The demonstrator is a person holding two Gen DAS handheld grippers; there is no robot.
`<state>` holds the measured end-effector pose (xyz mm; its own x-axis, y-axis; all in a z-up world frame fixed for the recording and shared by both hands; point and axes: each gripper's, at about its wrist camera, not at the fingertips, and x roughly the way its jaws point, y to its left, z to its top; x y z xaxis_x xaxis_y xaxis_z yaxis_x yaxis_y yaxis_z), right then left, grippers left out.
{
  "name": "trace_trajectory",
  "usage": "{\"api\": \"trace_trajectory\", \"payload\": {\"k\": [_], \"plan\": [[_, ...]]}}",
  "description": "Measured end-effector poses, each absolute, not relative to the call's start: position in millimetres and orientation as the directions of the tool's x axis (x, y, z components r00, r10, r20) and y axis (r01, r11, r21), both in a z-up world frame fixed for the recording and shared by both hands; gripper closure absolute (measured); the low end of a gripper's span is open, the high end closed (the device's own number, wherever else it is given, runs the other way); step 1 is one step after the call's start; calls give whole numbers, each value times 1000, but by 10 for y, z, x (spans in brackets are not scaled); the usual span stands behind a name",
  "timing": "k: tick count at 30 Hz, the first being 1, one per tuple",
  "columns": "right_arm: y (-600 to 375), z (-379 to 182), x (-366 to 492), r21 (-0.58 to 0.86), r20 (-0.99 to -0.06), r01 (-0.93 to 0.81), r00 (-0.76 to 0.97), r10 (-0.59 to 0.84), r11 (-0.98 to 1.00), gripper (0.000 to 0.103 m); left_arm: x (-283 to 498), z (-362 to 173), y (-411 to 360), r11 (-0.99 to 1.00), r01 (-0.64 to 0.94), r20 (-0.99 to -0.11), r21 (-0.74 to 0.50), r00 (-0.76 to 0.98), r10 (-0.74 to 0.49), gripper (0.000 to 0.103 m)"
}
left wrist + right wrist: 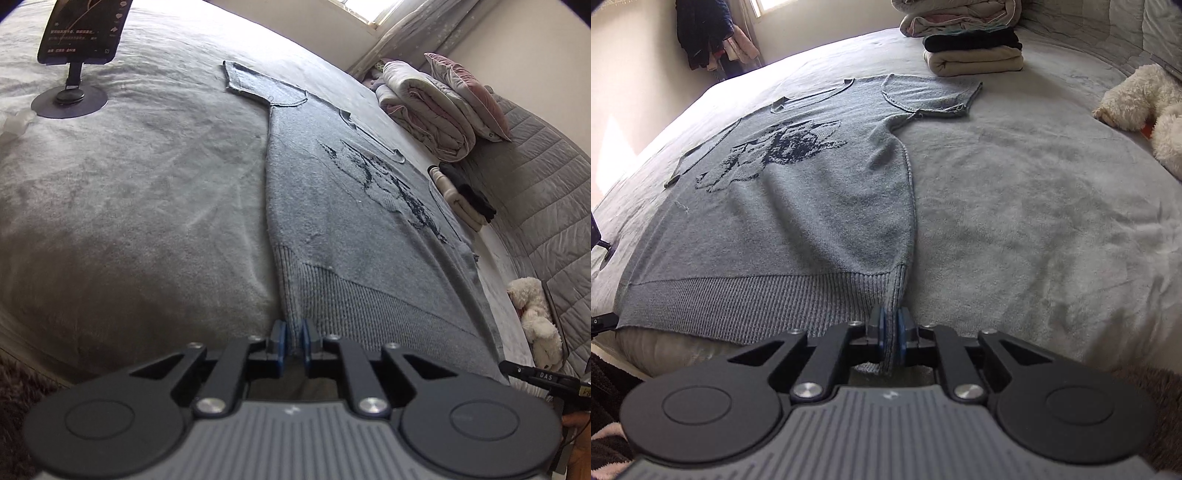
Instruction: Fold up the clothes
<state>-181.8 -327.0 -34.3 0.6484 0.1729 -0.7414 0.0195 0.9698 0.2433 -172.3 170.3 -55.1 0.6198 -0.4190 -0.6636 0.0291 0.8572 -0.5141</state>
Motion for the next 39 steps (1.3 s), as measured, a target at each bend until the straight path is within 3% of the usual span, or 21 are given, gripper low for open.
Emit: {"api": "trace_trajectory", "payload": {"k": [2, 4, 5, 10, 20, 23, 24, 30, 39], "plan": [[-3369, -319, -1721, 292, -729, 32, 655, 200, 956, 85, -1718, -519, 1719, 853, 27, -655, -521, 628, -421, 79], [-3490, -307, -1583, 348, -716, 55, 660, 228, 936, 65, -1714, -443, 1682, 862, 30, -643, -506, 652, -401, 70], [-3549, -303, -1500, 374, -709, 66, 663, 240, 925, 63, -1710, -400, 1658, 869, 35, -638, -493, 664, -389, 70], [-3754, -282, -1003, 478, -680, 101, 672, 294, 873, 63, -1608, -174, 1468, 901, 86, -603, -425, 716, -353, 65], [-4089, -514, 13, 668, -623, 219, 688, 373, 711, 63, -1304, -233, 669, 887, 209, -618, -413, 651, -441, 62], [-4122, -582, 100, 688, -598, 216, 709, 373, 693, 66, -1209, -287, 393, 868, 263, -614, -421, 622, -486, 62], [-4134, -610, 117, 695, -588, 212, 717, 375, 687, 72, -1168, -314, 292, 856, 282, -611, -433, 607, -509, 62], [-4330, -803, 146, 802, -493, 197, 752, 437, 564, 74, -1072, -371, -247, 806, 389, -591, -447, 547, -592, 62], [-4396, -808, 315, 818, -461, 128, 730, 505, 561, 76, -1062, -280, -1185, 738, 540, -597, -406, 454, -661, 62]]}}
